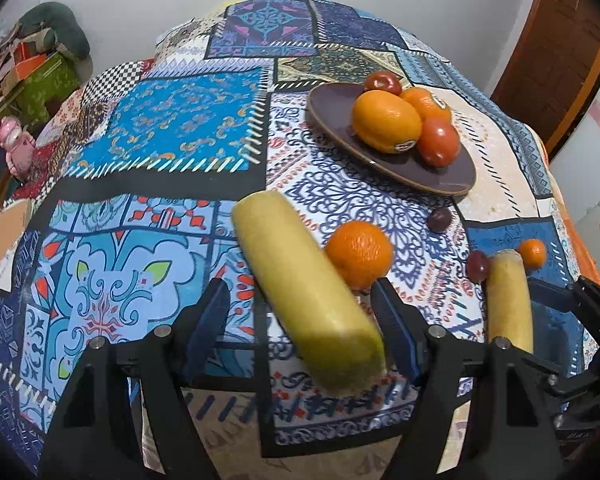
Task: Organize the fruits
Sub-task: 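Grasp a yellow cylinder with the left tool while the right tool grasps the other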
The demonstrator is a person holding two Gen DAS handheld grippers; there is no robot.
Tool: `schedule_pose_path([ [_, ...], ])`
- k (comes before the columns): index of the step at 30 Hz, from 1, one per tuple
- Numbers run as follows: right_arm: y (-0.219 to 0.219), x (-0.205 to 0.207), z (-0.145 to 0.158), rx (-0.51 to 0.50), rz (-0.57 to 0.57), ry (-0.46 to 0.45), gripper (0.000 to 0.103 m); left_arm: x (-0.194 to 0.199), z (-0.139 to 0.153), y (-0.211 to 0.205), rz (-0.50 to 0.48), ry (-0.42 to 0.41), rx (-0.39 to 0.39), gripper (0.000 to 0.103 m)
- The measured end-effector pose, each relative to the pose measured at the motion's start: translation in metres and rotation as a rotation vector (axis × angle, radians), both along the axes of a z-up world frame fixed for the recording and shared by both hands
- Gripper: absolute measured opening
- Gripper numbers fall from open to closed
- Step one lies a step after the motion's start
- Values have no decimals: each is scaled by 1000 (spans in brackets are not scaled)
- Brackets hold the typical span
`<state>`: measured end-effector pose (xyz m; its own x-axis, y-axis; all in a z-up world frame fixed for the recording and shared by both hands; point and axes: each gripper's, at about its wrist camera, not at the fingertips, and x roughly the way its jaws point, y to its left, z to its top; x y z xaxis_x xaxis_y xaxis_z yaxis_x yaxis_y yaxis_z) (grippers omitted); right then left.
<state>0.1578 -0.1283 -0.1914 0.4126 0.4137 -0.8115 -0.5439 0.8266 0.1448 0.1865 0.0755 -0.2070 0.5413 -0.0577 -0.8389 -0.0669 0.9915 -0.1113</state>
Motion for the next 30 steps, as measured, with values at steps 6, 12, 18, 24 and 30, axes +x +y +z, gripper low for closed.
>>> schedule_pose_path([
  [6, -18, 2, -4, 20, 1, 52, 55, -9, 1, 18, 28, -4, 0, 66],
  [12, -39, 6, -3, 3, -41, 51, 37, -9, 3, 27, 28, 3, -1, 65],
  [18, -32, 11, -3, -15, -44, 16, 36, 10, -2, 21, 15, 16, 9, 52],
  [24, -28, 25, -7, -7, -38, 45, 37, 22, -5, 16, -16, 31, 19, 41],
  [30, -23, 28, -7, -19, -24, 10, 37, 24, -6, 15, -17, 26, 24, 38],
])
